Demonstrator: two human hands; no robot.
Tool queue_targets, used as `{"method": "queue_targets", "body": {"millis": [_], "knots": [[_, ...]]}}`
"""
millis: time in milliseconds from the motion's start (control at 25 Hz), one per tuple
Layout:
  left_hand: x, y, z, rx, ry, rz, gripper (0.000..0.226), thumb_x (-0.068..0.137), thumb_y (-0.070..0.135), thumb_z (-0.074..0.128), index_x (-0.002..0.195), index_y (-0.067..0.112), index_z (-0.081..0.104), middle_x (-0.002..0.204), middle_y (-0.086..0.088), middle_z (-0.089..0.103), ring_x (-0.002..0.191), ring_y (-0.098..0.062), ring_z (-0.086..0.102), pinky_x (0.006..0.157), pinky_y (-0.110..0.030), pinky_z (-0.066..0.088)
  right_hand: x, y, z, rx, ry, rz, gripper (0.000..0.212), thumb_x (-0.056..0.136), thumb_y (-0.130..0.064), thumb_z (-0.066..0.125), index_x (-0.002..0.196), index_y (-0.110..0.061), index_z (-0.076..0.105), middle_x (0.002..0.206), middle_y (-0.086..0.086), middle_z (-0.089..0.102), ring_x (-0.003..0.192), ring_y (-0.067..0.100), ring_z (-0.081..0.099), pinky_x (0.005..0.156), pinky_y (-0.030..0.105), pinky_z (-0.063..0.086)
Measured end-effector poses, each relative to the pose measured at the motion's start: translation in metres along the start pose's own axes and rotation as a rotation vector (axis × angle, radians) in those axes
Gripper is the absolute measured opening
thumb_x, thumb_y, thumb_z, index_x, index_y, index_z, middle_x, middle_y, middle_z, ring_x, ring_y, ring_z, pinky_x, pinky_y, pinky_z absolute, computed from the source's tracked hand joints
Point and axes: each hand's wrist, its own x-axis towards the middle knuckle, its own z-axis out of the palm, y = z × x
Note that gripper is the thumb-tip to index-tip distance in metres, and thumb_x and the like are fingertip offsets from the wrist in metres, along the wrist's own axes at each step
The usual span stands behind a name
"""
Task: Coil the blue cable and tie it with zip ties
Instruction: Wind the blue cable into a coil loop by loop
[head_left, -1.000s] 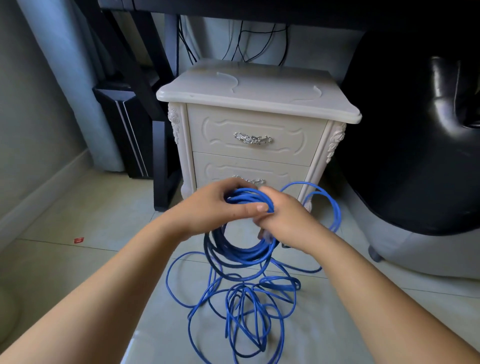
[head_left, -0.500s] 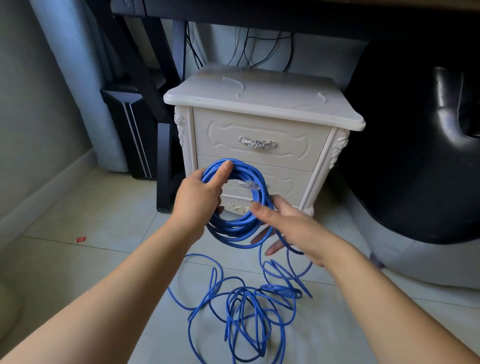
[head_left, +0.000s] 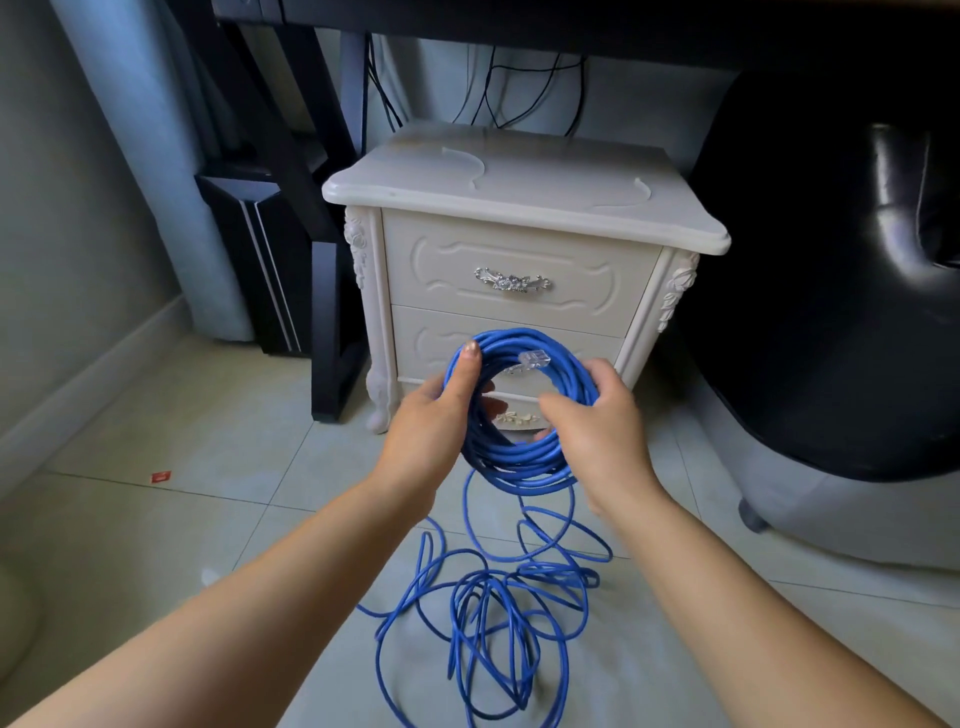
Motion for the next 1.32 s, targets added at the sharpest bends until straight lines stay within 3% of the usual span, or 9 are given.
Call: {"method": "queue_targets", "body": {"millis": [120,280,400,520,680,800,1000,1160,1320], "knots": [[0.001,0.011,-0.01,0.12,-0.17,0.079,0.044,0.091,0.055,0.056,0.102,0.015,0.073,0.096,-0.003,0.076,0.099,-0.022,0.07,0.09,-0.037,0.056,0.009,-0.001,-0.012,-0.238,0.008,-0.095,0.016,0.078,-0.012,0.059,0.08,-0.026,0.054,0.067,-0.005,0.056,0.068,0.036,0.065,0.058,0.037,0.056],[-0.002,0.023,-0.016,0.399,-0.387,0.296,0.045,0.075,0.06,0.065,0.104,0.026,0.068,0.072,0.017,0.068,0.063,-0.001,0.061,0.066,-0.016,0.043,0.0,-0.006,-0.011,-0.669,-0.211,-0.295,0.019,0.079,-0.019,0.059,0.091,-0.027,0.047,0.081,-0.004,0.063,0.077,0.028,0.055,0.068,0.037,0.048],[-0.001,0.019,-0.014,0.719,-0.435,0.323,0.038,0.075,0.056,0.073,0.096,0.025,0.064,0.066,0.01,0.061,0.05,-0.002,0.052,0.052,-0.014,0.042,-0.007,-0.009,-0.009,-0.814,-0.304,-0.371,0.028,0.083,-0.025,0.057,0.101,-0.028,0.036,0.088,-0.005,0.063,0.079,0.028,0.054,0.066,0.034,0.041],[0.001,0.021,-0.017,0.838,-0.441,0.333,0.041,0.08,0.053,0.071,0.087,0.015,0.058,0.068,0.002,0.062,0.051,-0.004,0.054,0.05,-0.014,0.041,-0.007,-0.009,-0.012,-0.832,-0.318,-0.376,0.038,0.079,-0.028,0.06,0.106,-0.03,0.032,0.087,-0.006,0.062,0.08,0.027,0.057,0.066,0.034,0.043],[0.0,0.025,-0.021,0.762,-0.427,0.42,0.031,0.084,0.042,0.071,0.085,0.014,0.058,0.066,0.004,0.059,0.064,-0.016,0.067,0.055,-0.015,0.046,-0.002,-0.014,-0.016,-0.72,-0.337,-0.26,0.048,0.062,-0.045,0.066,0.104,-0.038,0.045,0.079,-0.008,0.062,0.075,0.019,0.06,0.07,0.035,0.051],[0.004,0.026,-0.027,0.617,-0.34,0.44,0.031,0.084,0.042,0.069,0.082,0.013,0.059,0.06,0.007,0.055,0.054,-0.014,0.062,0.057,-0.019,0.051,0.006,-0.017,-0.028,-0.528,-0.407,-0.13,0.036,0.066,-0.047,0.078,0.096,-0.037,0.059,0.08,-0.011,0.069,0.072,0.008,0.065,0.07,0.029,0.053],[0.008,0.022,-0.027,0.276,-0.24,0.342,0.04,0.076,0.054,0.064,0.076,0.014,0.058,0.06,-0.001,0.05,0.055,-0.013,0.05,0.068,-0.038,0.06,0.0,-0.011,-0.03,-0.349,-0.491,0.01,0.055,0.07,-0.043,0.082,0.115,-0.048,0.05,0.097,-0.016,0.07,0.089,0.004,0.069,0.072,0.035,0.061],[0.011,0.017,-0.017,0.049,-0.157,0.272,0.03,0.092,0.04,0.061,0.078,0.013,0.059,0.059,0.005,0.046,0.057,-0.013,0.046,0.07,-0.042,0.055,-0.002,-0.008,-0.021,-0.048,-0.395,0.071,0.042,0.076,-0.027,0.081,0.109,-0.034,0.057,0.095,-0.003,0.074,0.087,0.013,0.073,0.078,0.039,0.059],[0.005,0.012,-0.009,-0.033,-0.258,0.11,0.048,0.092,0.044,0.06,0.104,-0.002,0.062,0.066,0.002,0.05,0.065,-0.015,0.051,0.08,-0.043,0.052,0.0,-0.007,-0.015,0.142,-0.268,0.093,0.029,0.08,0.003,0.07,0.101,-0.012,0.058,0.059,-0.001,0.063,0.058,0.016,0.067,0.062,0.033,0.053]]}}
